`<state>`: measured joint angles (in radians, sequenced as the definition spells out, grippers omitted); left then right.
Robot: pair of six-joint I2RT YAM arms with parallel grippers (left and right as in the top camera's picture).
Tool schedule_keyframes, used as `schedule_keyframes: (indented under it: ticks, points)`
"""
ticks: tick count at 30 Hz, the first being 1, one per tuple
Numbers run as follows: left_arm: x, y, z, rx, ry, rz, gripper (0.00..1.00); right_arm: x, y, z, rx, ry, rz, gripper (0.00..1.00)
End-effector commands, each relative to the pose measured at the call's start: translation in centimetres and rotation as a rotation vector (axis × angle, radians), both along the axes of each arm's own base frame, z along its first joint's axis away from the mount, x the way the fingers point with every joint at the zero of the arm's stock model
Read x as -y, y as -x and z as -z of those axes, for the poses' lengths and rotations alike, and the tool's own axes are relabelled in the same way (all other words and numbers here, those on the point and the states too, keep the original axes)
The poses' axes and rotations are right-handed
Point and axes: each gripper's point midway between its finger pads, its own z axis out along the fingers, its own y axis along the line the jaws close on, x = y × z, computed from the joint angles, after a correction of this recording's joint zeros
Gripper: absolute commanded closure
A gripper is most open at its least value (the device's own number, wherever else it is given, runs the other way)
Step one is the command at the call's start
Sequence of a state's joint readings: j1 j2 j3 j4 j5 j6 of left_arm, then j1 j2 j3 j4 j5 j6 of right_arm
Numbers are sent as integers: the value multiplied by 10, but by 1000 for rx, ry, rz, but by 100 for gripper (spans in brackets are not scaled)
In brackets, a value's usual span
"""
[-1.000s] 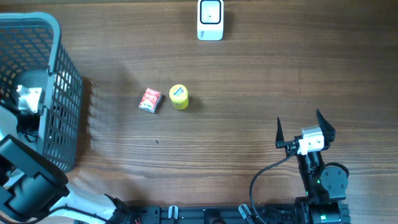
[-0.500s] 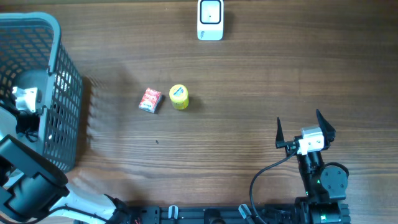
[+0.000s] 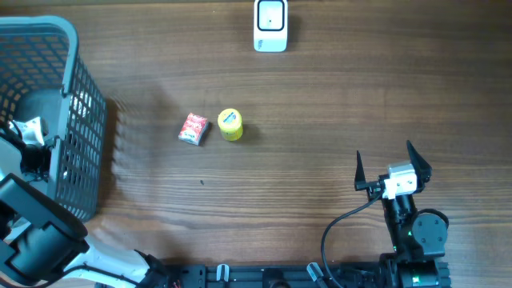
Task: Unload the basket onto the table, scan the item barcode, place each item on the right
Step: 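Reach into the basket and grasp the black hex wrench pack, then lift the hex wrench pack out and drop it near the snack pack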
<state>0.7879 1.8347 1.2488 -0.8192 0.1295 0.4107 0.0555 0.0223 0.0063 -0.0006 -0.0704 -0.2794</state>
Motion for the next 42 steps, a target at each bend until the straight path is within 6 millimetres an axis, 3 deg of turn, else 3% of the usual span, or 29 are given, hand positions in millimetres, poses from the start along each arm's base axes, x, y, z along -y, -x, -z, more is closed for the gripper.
schedule_keyframes:
  ticks: [1,6,12,15,19,23,24,28,33,37,42]
  points:
    - [4,4,6,-10,34,-13,82,-1,0,-1,8,8,-9,0]
    - [7,6,6,-21,45,-12,96,-1,0,-1,8,8,-9,0]
    - [5,4,5,-11,40,-31,96,-1,0,-1,8,8,-9,0]
    - [0,-9,-4,43,45,-79,96,-1,0,-1,8,9,-9,0]
    - [3,-51,-41,241,144,-103,96,-1,0,-1,8,9,-9,0]
    - [16,-93,-95,470,292,-79,96,-1,0,-1,8,8,-9,0]
    - [24,-105,-117,557,357,-43,96,-1,0,-1,8,8,-9,0]
    - [42,-126,-171,751,481,75,96,-1,0,-1,8,8,-9,0]
    - [76,-127,-233,1003,717,278,96,-1,0,-1,8,8,-9,0]
    - [88,-120,-255,1081,829,350,96,-1,0,-1,8,9,-9,0]
    - [89,-118,-265,1130,832,410,96,-1,0,-1,8,8,-9,0]
